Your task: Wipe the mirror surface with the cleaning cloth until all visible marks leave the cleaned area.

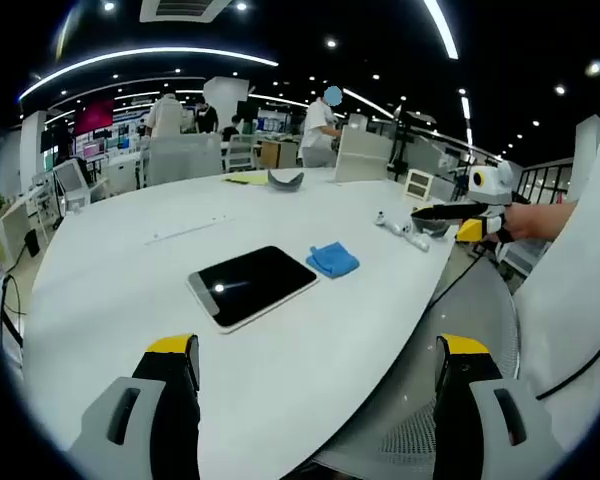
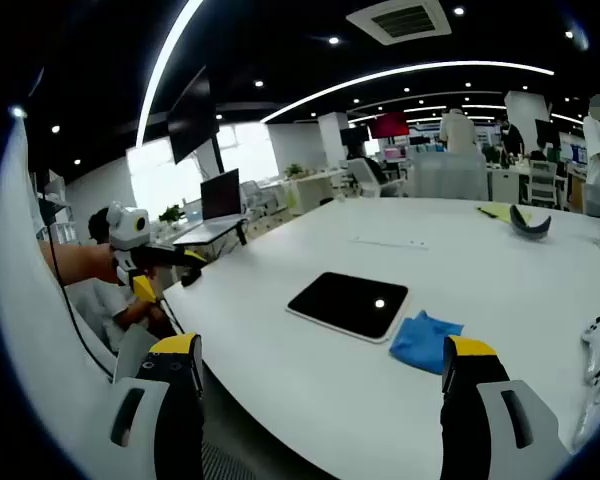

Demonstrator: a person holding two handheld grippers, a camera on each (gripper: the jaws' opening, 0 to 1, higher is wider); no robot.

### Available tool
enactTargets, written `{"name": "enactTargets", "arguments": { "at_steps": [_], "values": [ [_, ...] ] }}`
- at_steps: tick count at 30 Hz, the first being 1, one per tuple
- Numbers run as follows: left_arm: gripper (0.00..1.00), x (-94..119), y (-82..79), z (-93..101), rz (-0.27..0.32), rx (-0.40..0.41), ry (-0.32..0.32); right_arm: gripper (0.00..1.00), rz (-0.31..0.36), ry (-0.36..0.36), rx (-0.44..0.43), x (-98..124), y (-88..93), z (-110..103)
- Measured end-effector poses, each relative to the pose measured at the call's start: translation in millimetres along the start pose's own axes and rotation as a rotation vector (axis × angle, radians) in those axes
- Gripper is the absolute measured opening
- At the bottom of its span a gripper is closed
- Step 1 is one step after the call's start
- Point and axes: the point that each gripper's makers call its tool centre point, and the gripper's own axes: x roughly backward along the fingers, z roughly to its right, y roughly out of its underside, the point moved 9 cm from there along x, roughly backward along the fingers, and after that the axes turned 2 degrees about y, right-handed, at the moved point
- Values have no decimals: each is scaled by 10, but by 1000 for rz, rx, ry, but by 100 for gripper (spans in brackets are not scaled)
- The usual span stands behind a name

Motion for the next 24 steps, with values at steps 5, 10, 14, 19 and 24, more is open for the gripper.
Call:
{"name": "enactTargets", "arguments": {
  "at_steps": [5, 10, 14, 19, 24],
  "values": [
    [99, -5, 1, -1, -9, -4, 0, 100, -5, -11, 7, -16, 8, 4],
    [99, -1, -31, -17, -11, -5, -7, 100, -25, -2, 24, -22, 33, 63],
    [99, -7, -68, -28, -5, -7, -15, 100, -54, -33, 107, -50, 32, 30],
    [99, -46, -139, -40, 8, 4, -20, 100, -54, -31, 104, -97, 24, 95],
    [98, -77, -160, -51, -12, -16, -20, 100, -46, -44, 83, -118, 3, 132]
  ]
}}
